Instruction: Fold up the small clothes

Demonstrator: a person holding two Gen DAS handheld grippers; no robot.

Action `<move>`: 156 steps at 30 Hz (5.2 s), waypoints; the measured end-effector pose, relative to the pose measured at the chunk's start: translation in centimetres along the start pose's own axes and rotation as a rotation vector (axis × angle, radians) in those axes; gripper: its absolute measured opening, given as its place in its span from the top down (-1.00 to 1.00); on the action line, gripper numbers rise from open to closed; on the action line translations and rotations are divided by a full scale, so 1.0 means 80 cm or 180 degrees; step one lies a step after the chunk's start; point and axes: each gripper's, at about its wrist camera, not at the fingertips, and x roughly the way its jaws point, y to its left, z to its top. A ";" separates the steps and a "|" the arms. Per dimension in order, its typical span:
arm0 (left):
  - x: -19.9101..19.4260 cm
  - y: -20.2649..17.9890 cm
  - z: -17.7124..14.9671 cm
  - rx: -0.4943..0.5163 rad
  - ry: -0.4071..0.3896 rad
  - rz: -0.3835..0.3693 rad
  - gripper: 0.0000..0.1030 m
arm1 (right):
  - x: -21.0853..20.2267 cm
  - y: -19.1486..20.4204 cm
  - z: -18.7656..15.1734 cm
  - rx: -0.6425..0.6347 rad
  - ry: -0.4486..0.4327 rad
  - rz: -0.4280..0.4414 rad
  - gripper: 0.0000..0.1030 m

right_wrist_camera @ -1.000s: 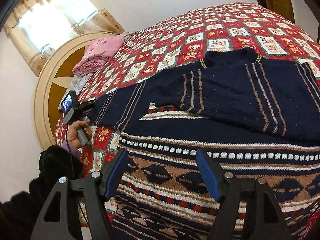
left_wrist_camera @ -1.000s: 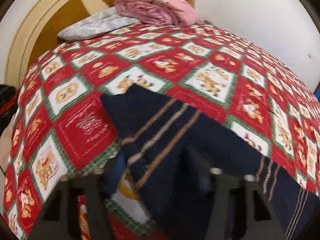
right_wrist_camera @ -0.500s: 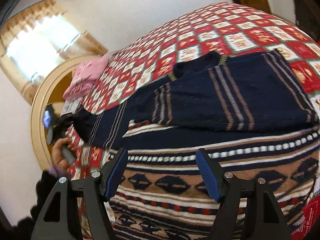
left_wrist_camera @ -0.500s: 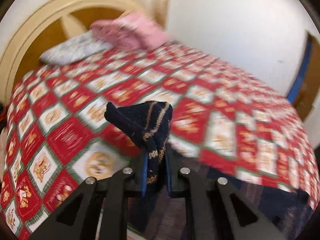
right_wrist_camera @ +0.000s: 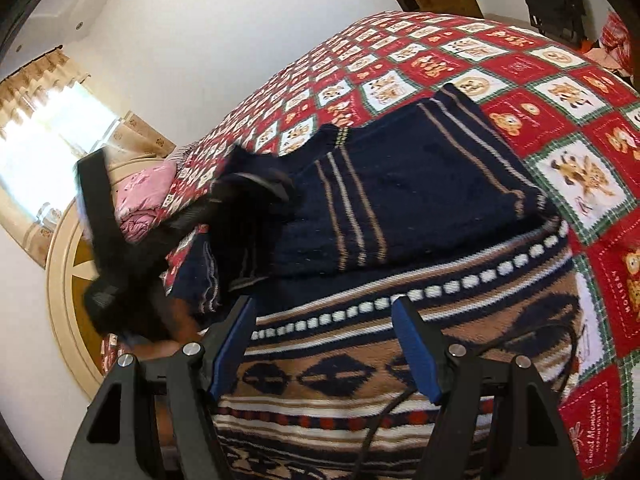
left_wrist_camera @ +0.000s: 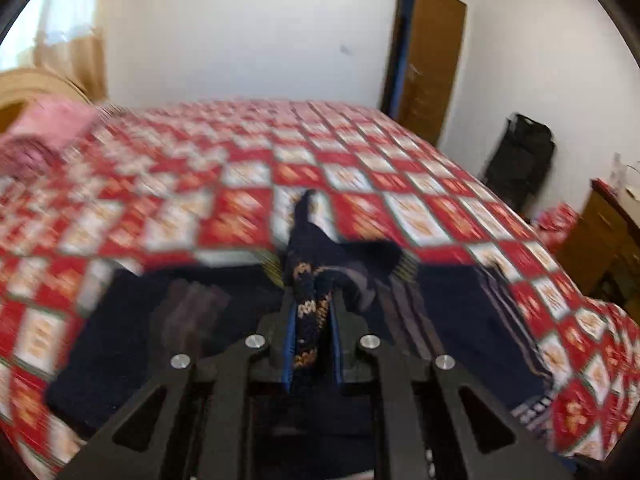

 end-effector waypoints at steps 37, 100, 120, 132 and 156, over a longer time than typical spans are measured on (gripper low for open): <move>-0.014 0.085 -0.077 0.0105 0.0366 0.1090 -0.72 | 0.046 0.057 0.050 -0.0643 0.0037 -0.0180 -0.38; -0.097 0.255 -0.079 -0.1252 0.0203 0.1346 -0.73 | 0.106 0.114 0.105 -0.2153 -0.0422 -0.0942 0.76; -0.044 0.188 -0.055 -0.0592 0.0279 0.1152 -0.74 | 0.073 0.054 0.093 -0.1889 -0.0368 -0.0973 -0.03; -0.004 0.168 -0.078 -0.0397 0.0588 0.1101 -0.79 | 0.112 0.048 0.084 -0.1540 -0.0022 -0.0660 -0.04; -0.251 0.190 -0.086 -0.0057 -0.0083 0.0571 -0.93 | -0.231 0.004 0.028 -0.0944 -0.0571 0.0431 -0.04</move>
